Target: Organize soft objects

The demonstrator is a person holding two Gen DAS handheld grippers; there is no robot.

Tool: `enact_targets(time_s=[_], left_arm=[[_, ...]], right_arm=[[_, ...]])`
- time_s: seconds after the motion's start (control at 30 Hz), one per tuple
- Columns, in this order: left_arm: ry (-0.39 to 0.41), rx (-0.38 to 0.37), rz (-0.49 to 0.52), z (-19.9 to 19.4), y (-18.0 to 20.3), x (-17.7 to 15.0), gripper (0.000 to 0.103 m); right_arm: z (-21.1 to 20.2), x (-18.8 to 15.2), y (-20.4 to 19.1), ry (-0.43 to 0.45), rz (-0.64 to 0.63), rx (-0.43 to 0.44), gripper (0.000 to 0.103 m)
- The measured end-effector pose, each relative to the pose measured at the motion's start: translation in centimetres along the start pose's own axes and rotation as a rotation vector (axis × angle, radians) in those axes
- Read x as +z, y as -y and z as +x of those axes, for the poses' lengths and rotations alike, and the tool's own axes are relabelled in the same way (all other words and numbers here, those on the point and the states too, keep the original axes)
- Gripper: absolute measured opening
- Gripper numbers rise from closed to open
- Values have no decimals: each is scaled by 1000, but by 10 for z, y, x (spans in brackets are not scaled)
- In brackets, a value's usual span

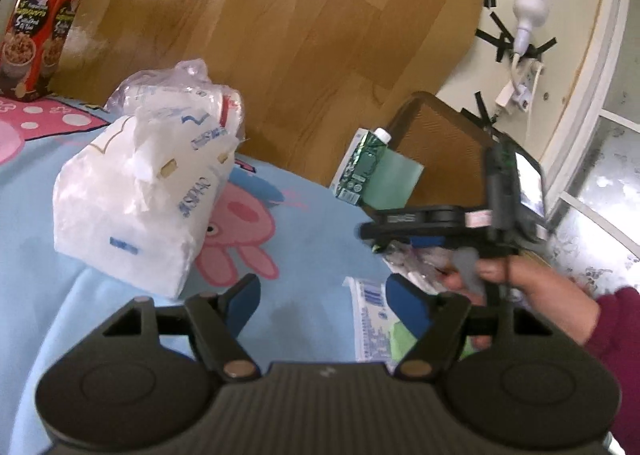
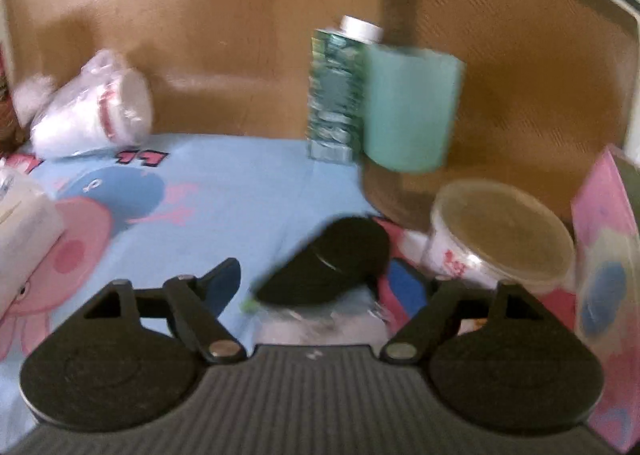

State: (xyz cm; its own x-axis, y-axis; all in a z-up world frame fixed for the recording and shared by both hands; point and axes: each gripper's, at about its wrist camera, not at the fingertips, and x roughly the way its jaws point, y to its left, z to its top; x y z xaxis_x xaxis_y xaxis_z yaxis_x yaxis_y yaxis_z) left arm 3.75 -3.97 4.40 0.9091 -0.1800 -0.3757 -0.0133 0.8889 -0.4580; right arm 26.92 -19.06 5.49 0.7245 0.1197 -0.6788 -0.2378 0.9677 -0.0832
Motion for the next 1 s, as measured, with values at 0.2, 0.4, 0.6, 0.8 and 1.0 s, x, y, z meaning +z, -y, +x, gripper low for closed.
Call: enact_targets(time_s=[0.2, 0.4, 0.6, 0.8, 1.0], left_arm=[[21, -5, -7, -2, 0, -2, 75], [18, -9, -61, -1, -7, -1, 77], [56, 6, -59, -4, -8, 0, 77], [150, 34, -118, -17, -18, 2, 76], [184, 27, -120, -42, -23, -2, 75]], right_arm=[[8, 3, -23, -44, -27, 121, 58], [-1, 20, -9, 6, 33, 129, 60], [37, 32, -7, -122, 64, 166, 81], [24, 30, -59, -133, -186, 288, 41], [-36, -13, -116, -145, -444, 471, 41]])
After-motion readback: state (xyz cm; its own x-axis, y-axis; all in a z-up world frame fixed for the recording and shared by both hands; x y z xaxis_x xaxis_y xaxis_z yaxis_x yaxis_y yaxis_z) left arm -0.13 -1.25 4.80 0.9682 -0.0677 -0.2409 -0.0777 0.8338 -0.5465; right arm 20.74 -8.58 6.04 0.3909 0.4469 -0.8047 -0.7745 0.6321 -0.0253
